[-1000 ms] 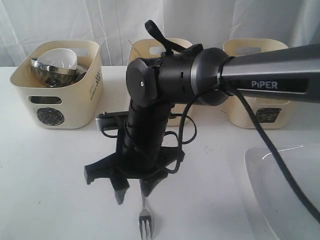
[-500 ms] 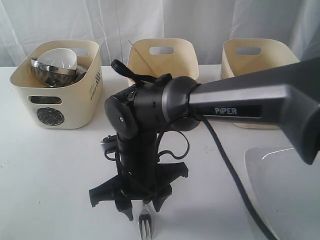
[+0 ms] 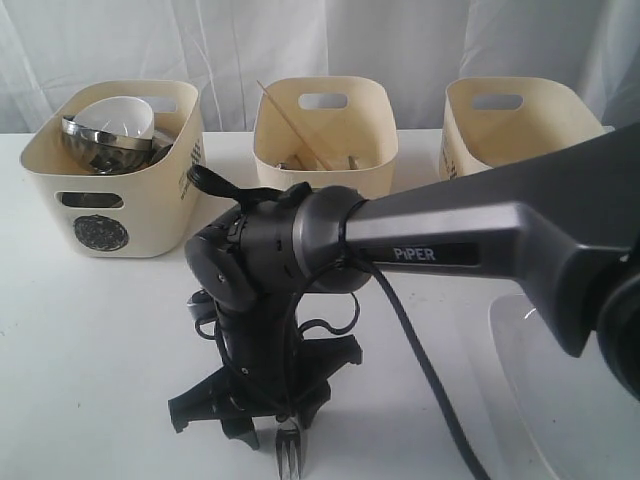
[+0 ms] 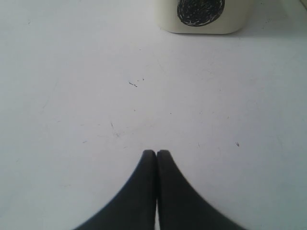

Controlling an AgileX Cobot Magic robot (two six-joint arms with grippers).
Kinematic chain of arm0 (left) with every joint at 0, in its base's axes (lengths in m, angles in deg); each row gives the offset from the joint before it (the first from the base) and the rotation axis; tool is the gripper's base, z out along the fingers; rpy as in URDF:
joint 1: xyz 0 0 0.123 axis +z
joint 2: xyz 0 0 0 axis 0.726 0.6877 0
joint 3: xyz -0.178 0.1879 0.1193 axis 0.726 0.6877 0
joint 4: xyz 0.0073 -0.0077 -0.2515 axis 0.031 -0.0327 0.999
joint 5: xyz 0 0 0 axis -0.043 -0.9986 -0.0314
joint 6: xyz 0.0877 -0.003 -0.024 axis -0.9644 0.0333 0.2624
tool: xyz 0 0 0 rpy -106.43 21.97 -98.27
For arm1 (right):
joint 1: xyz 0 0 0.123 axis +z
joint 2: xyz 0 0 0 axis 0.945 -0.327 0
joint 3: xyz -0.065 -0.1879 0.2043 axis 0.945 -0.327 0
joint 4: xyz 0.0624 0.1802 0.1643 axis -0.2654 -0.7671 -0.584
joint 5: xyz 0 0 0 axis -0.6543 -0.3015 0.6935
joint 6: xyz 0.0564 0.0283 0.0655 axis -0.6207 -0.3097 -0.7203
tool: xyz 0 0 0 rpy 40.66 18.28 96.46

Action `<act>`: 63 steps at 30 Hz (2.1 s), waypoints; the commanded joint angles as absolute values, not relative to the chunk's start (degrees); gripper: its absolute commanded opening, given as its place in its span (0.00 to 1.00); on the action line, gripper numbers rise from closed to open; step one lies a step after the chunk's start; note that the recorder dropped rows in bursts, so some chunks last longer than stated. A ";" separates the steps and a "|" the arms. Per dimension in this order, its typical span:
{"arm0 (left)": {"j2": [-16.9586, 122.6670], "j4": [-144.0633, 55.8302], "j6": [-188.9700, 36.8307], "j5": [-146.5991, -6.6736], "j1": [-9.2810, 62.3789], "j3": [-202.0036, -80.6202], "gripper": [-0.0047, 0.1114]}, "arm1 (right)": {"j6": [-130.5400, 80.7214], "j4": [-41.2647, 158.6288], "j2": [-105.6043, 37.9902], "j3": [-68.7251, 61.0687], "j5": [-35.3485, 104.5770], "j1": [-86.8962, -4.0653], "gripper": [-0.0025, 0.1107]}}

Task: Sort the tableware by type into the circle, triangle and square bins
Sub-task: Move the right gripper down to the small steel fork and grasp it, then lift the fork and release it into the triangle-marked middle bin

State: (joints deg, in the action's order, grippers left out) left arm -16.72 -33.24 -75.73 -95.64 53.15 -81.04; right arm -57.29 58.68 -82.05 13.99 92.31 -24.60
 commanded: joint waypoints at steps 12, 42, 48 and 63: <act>-16.96 -32.90 -75.96 -96.15 53.26 -80.62 0.04 | -57.67 59.81 -82.07 8.66 91.61 -24.44 0.34; -16.96 -32.90 -75.96 -96.15 53.26 -80.62 0.04 | -52.63 63.51 -72.13 9.52 82.74 -25.75 0.02; -16.96 -32.90 -75.96 -96.15 53.26 -80.62 0.04 | -52.39 63.77 -67.56 9.52 79.95 -26.98 0.02; -16.96 -32.90 -75.96 -96.15 53.26 -80.62 0.04 | -52.30 64.83 -57.17 9.52 68.09 -31.77 0.02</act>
